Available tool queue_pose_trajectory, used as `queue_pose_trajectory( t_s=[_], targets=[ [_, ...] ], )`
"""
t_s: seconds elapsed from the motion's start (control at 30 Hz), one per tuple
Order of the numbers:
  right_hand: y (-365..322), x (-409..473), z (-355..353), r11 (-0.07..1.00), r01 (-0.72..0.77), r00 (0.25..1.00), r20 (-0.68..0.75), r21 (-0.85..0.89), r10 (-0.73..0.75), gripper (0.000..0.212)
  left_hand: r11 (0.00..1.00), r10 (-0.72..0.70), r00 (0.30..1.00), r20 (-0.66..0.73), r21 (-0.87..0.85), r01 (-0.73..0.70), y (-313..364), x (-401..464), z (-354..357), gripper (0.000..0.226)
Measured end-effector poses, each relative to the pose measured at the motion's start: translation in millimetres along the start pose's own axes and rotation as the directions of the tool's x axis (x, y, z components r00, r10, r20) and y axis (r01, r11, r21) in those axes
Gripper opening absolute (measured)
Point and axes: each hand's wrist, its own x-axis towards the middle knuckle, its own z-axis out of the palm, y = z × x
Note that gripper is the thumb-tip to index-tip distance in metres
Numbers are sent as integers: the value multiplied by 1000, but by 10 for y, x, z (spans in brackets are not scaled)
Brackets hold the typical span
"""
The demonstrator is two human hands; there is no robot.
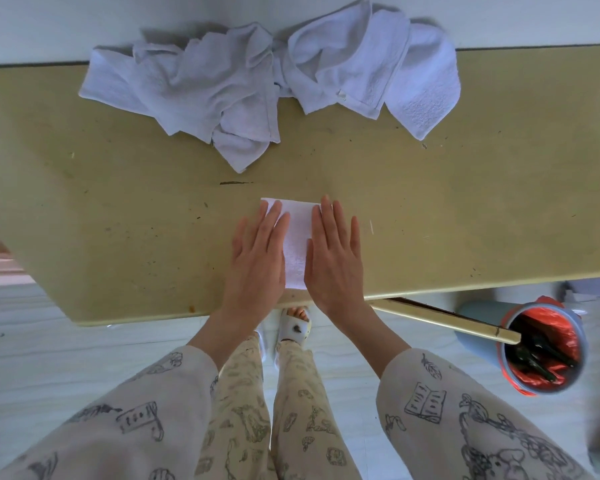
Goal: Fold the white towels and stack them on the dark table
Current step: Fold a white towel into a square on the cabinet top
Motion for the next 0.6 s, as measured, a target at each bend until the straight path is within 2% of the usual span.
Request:
queue_pose_trajectory(
  t_s=[0.1, 0.23, 0.5, 0.6],
  targets=[
    [43, 26, 120, 998, -29, 998, 51, -50, 32, 50, 998, 38, 996, 75, 39, -41, -120, 140, 143, 46],
    [106, 16, 175, 999, -17, 999, 33, -42, 19, 55, 993, 68, 986, 152, 81, -81, -285, 138, 265, 54],
    [58, 27, 150, 994, -46, 994, 94, -98, 55, 58, 986, 36, 977, 209, 151, -68, -268, 149, 198, 60],
    [39, 36, 92, 991, -65, 984, 155, -116, 83, 59, 990, 32, 958, 286, 121, -69, -259, 189, 104, 59]
  ],
)
